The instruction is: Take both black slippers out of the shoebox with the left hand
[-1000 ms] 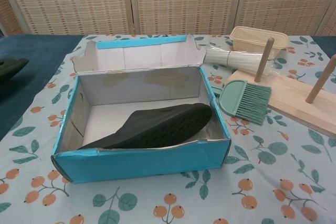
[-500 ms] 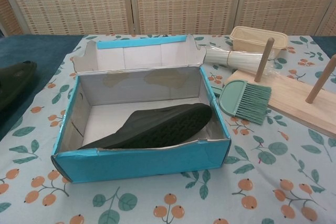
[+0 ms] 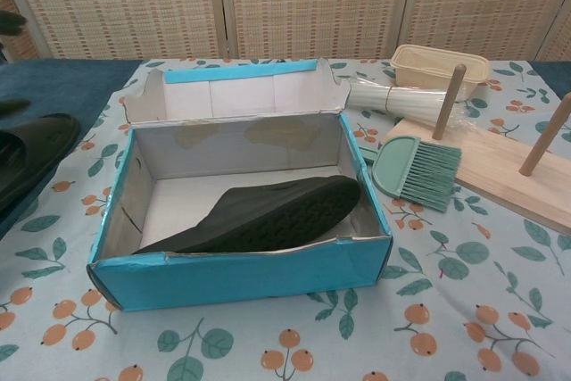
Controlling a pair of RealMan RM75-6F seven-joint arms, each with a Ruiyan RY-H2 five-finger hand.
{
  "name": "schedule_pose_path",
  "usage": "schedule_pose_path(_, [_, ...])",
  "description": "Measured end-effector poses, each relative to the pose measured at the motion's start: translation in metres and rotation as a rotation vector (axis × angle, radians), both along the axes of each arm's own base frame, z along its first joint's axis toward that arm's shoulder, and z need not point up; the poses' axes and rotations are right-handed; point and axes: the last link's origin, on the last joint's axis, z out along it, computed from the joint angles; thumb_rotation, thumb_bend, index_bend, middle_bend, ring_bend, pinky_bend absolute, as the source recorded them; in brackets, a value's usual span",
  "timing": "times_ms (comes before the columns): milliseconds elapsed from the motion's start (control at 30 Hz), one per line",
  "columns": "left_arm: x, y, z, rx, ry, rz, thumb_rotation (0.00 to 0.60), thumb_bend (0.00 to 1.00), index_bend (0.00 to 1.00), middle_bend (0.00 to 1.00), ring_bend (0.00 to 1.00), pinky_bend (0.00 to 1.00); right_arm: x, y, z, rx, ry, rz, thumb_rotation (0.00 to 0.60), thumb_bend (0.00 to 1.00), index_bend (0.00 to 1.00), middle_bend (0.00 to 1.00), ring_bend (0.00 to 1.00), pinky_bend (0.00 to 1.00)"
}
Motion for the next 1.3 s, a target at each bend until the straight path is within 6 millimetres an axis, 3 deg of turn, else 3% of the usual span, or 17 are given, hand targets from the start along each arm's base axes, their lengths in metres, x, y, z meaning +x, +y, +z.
schedule_pose_path(100, [0.035, -0.015, -0.014, -0.23, -0.129, -0.013, 0.6, 0.31, 0.0, 0.0, 0.0, 0.1, 0.005, 0.005, 0.005, -0.047, -0.005, 0.033, 0.537, 0.25, 0.0, 0.0, 0.0, 0.0])
schedule_pose_path(233, [0.061, -0.031, -0.035, -0.412, -0.175, -0.041, 0.6, 0.31, 0.0, 0.0, 0.0, 0.09, 0.009, 0.014, 0.012, -0.082, -0.04, 0.078, 0.538, 0.25, 0.0, 0.0, 0.0, 0.0])
schedule_pose_path(600, [0.11, -0.042, -0.091, -0.355, -0.006, -0.137, 0.6, 0.31, 0.0, 0.0, 0.0, 0.09, 0.006, 0.026, 0.024, -0.037, -0.102, 0.101, 0.538, 0.25, 0.0, 0.0, 0.0, 0.0])
schedule_pose_path(800, [0.114, -0.039, -0.118, -0.336, 0.091, -0.134, 0.6, 0.31, 0.0, 0.0, 0.01, 0.1, 0.004, 0.027, 0.026, -0.026, -0.099, 0.099, 0.539, 0.25, 0.0, 0.0, 0.0, 0.0])
schedule_pose_path(1033, [0.119, -0.033, -0.132, -0.36, 0.087, -0.122, 0.6, 0.31, 0.0, 0.0, 0.02, 0.11, -0.026, 0.04, 0.041, 0.001, -0.066, 0.085, 0.54, 0.25, 0.0, 0.0, 0.0, 0.0])
schedule_pose_path(1300, [0.121, -0.023, -0.142, -0.425, 0.073, -0.075, 0.6, 0.31, 0.0, 0.06, 0.06, 0.13, -0.024, 0.039, 0.035, -0.019, -0.089, 0.083, 0.539, 0.25, 0.0, 0.0, 0.0, 0.0])
